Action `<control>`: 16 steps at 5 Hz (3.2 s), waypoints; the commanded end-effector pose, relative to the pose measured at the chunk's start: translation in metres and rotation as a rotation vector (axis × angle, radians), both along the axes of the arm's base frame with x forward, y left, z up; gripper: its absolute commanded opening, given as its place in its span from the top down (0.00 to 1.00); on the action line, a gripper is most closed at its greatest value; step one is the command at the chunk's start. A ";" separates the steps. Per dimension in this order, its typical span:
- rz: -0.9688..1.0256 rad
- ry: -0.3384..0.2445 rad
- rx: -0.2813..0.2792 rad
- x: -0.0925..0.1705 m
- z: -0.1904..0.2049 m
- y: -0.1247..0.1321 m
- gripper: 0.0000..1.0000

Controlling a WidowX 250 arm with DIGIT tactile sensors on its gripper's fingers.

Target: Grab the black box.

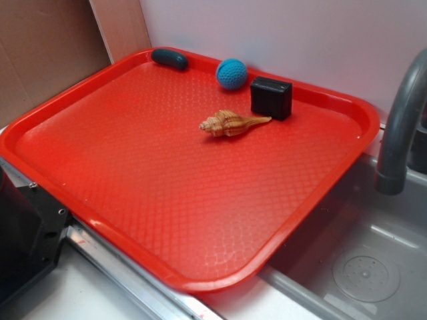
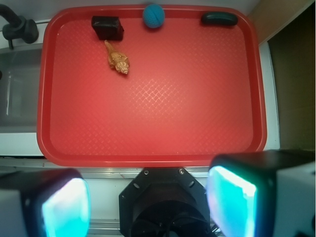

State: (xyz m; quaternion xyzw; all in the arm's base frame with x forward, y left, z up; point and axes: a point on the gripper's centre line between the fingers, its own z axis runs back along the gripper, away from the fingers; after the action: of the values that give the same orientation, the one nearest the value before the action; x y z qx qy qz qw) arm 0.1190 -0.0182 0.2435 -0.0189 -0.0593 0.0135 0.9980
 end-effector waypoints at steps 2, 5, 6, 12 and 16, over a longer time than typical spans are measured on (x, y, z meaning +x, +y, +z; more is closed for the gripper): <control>-0.248 -0.046 0.093 0.050 -0.031 0.004 0.00; -0.987 -0.230 0.078 0.192 -0.078 -0.038 0.00; -1.107 -0.236 0.054 0.238 -0.090 -0.047 0.00; -1.044 -0.209 0.146 0.188 -0.152 -0.022 0.00; -1.125 -0.176 0.122 0.190 -0.164 -0.047 0.00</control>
State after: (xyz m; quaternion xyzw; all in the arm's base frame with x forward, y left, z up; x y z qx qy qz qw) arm 0.3072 -0.0462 0.0664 -0.0036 -0.1007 -0.5222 0.8469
